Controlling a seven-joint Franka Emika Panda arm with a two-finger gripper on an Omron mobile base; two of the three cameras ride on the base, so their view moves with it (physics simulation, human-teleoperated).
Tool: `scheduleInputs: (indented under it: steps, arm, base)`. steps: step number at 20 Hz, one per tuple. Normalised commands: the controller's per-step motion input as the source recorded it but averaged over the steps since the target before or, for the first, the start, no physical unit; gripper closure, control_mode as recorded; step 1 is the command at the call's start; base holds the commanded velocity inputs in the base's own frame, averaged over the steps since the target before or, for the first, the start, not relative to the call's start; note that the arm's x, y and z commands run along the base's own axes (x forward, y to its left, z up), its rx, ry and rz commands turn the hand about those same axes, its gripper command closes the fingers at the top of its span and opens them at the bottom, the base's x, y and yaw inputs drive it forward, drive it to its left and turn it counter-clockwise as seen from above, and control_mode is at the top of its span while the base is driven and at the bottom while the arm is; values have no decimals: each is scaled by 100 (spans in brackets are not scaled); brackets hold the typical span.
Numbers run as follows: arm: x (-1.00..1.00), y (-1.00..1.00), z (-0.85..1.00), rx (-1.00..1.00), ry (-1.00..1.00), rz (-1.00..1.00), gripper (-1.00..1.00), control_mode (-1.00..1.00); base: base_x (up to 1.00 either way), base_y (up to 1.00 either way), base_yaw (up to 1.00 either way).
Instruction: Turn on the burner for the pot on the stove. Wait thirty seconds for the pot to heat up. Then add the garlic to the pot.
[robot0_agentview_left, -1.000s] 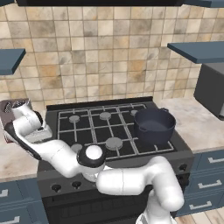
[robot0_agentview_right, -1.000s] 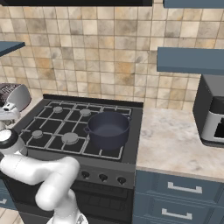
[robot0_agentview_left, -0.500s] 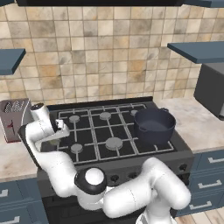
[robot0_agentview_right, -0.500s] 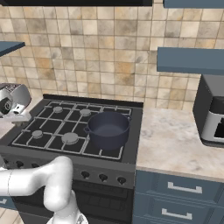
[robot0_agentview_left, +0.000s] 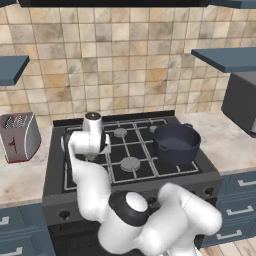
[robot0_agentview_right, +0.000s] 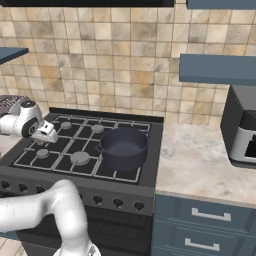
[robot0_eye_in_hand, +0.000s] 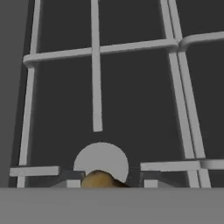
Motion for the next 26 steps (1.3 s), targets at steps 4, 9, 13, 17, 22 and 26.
scheduleInputs:
  steps: [4, 9, 13, 17, 22, 26]
  arm:
    - [0, -88, 49, 7, 9, -3, 100, -100]
    - [0, -82, 33, 0, 1, -3, 100, -100]
    - [0, -69, 10, -5, 0, -5, 100, -100]
    - [-3, -74, 20, -5, 0, -8, 100, -100]
    - [-6, -71, 27, -10, -4, -13, 100, -100]
    - [0, -53, 31, -3, -1, -14, 100, -100]
  base:
    - [0, 0, 0]
    - [0, 0, 0]
    - [0, 0, 0]
    - [0, 0, 0]
    - [0, 0, 0]
    - [0, 0, 0]
